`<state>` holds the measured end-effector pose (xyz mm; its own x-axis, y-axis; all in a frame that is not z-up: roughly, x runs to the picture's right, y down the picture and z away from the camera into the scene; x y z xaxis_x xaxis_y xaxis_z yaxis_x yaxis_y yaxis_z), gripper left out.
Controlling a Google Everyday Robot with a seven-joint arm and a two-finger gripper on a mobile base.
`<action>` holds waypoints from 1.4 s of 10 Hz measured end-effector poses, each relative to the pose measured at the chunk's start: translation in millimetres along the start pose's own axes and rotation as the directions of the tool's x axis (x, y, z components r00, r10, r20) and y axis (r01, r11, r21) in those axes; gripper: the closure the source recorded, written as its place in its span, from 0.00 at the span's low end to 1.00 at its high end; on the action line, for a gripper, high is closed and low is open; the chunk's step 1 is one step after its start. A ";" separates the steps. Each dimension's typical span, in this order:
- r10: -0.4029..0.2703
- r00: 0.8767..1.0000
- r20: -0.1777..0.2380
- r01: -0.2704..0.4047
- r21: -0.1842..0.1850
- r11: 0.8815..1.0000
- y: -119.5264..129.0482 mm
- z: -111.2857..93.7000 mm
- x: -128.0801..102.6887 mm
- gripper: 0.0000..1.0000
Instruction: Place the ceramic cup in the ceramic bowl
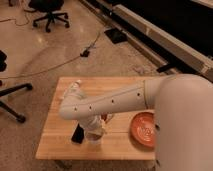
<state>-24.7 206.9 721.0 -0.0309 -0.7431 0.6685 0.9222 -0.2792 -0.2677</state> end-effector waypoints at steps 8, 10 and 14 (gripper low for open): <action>-0.013 1.000 -0.011 0.013 0.010 1.000 -1.1 -0.3 4.4 0.76; -0.014 1.000 -0.013 0.014 0.012 1.000 -0.9 -0.1 5.5 0.76; -0.021 1.000 -0.017 0.021 0.016 1.000 -1.7 0.6 7.4 0.76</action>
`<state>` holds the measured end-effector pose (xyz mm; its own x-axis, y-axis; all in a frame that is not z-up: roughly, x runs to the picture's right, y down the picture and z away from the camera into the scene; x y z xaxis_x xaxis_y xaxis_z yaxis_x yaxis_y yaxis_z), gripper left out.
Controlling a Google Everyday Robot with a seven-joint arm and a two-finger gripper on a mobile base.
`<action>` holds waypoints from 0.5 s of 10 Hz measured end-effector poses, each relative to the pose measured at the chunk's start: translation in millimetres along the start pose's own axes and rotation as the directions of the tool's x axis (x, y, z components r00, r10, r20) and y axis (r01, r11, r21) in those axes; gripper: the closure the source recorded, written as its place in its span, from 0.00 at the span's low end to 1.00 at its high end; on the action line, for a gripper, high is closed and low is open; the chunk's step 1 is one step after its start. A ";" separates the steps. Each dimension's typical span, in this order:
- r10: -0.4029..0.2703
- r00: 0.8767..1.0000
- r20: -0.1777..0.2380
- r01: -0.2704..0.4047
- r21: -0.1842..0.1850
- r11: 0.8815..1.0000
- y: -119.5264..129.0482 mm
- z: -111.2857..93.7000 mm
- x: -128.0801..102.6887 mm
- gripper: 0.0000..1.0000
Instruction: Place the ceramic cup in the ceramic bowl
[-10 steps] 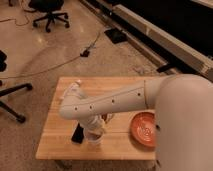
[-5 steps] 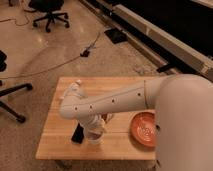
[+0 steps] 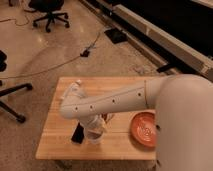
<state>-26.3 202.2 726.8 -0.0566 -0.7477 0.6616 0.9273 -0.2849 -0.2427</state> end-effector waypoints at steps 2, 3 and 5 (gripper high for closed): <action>-0.002 1.000 -0.001 0.002 0.001 1.000 0.0 0.6 0.8 0.76; -0.004 1.000 -0.003 0.004 0.002 1.000 -0.1 1.0 1.3 0.76; -0.007 1.000 -0.005 0.007 0.005 1.000 0.0 1.1 2.4 0.76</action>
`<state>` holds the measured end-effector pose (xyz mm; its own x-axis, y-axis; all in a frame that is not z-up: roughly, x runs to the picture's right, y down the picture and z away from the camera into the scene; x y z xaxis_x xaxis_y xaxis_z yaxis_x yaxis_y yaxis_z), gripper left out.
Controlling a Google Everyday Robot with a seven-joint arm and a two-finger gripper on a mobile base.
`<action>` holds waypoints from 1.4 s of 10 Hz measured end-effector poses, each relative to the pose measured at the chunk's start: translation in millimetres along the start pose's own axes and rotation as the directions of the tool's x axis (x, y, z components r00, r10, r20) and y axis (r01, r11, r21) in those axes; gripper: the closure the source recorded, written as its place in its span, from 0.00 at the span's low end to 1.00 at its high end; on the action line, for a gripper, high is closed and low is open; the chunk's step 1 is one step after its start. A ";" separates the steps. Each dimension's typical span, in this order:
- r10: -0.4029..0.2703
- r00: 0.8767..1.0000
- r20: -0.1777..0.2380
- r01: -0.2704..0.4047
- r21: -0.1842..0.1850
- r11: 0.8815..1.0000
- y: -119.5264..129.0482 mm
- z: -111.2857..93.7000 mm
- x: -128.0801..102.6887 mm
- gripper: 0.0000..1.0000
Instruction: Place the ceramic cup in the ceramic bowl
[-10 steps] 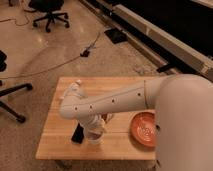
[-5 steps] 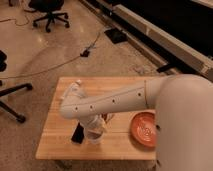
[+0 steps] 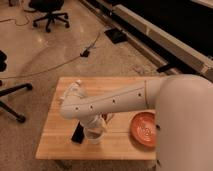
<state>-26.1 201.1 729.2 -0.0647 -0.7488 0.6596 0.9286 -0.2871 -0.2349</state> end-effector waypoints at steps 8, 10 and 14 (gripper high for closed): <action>-0.014 1.000 -0.011 0.014 0.011 1.000 0.3 0.0 4.3 0.76; -0.019 1.000 -0.014 0.019 0.012 1.000 0.4 -0.4 5.0 0.76; -0.023 1.000 -0.019 0.024 0.019 1.000 2.0 -1.2 7.1 0.76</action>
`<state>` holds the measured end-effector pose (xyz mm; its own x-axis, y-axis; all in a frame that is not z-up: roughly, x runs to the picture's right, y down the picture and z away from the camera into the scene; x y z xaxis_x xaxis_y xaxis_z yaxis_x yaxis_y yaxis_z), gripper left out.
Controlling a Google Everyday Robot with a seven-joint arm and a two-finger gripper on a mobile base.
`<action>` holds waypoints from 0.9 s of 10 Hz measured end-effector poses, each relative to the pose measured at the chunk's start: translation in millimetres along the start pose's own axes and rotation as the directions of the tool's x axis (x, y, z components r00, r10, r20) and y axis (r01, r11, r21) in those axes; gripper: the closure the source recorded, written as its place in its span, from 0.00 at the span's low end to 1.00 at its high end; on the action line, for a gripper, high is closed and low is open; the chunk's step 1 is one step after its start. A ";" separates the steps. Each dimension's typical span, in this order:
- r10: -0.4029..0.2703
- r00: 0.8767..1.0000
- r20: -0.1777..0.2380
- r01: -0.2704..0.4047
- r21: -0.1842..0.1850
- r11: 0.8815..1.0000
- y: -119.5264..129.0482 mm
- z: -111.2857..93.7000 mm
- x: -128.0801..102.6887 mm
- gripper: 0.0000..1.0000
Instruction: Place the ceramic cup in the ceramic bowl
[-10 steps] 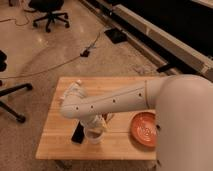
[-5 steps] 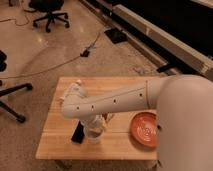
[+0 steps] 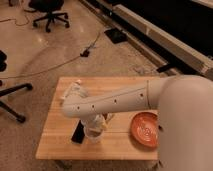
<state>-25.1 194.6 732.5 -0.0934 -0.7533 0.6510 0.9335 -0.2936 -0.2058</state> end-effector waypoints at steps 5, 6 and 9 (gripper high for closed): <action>-0.005 1.000 -0.006 0.005 0.007 1.000 2.2 -2.0 2.3 0.76; -0.005 1.000 -0.006 0.005 0.009 1.000 3.0 -2.1 2.7 0.76; -0.006 1.000 -0.010 0.006 0.016 1.000 5.0 -5.2 5.1 0.76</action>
<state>-22.8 186.2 731.0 -0.1025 -0.7574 0.6449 0.9383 -0.2889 -0.1902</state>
